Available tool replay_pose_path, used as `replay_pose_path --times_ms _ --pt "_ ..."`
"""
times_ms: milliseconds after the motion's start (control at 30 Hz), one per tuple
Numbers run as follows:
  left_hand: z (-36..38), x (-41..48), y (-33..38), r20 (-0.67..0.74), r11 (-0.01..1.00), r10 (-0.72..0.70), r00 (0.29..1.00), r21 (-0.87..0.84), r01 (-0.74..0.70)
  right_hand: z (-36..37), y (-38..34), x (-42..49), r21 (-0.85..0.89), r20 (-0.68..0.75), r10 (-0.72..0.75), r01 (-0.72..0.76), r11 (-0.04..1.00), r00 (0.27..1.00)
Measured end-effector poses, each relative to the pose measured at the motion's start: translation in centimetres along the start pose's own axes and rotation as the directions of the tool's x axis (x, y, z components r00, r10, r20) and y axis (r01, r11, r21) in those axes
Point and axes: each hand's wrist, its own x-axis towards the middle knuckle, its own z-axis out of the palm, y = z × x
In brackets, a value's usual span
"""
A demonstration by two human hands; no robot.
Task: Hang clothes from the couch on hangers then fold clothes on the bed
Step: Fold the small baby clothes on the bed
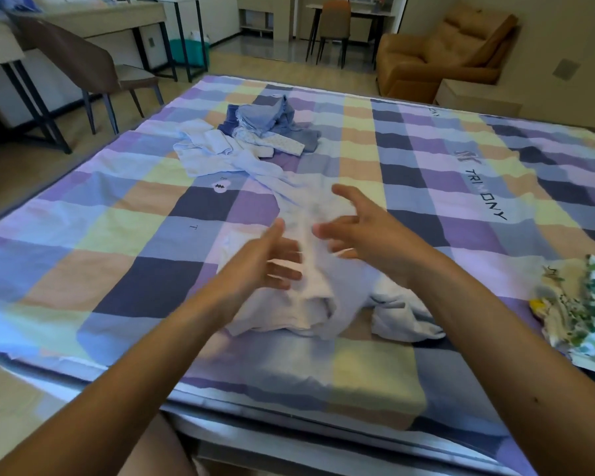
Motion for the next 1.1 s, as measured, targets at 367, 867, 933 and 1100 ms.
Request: replay_pose_path --times_ms 367,867,933,1100 --pt "-2.4 -0.6 -1.1 -0.183 0.984 -0.060 0.981 0.153 0.089 3.7 3.0 -1.2 -0.010 0.296 0.043 -0.042 0.999 0.954" --pt "-6.4 -0.6 -4.3 -0.214 0.775 0.316 0.924 0.620 -0.122 6.7 4.9 -3.0 -0.577 0.475 -0.031 0.338 0.743 0.880" --pt "-6.3 -0.7 -3.8 -0.147 0.516 0.411 0.900 0.851 -0.097 6.3 4.8 -2.7 -0.618 0.450 -0.028 0.335 0.711 0.892" --pt "-5.8 0.5 -2.3 0.297 0.274 0.451 0.841 0.851 -0.448 6.9 5.1 1.1 -0.535 0.035 -0.424 0.375 0.757 0.905"
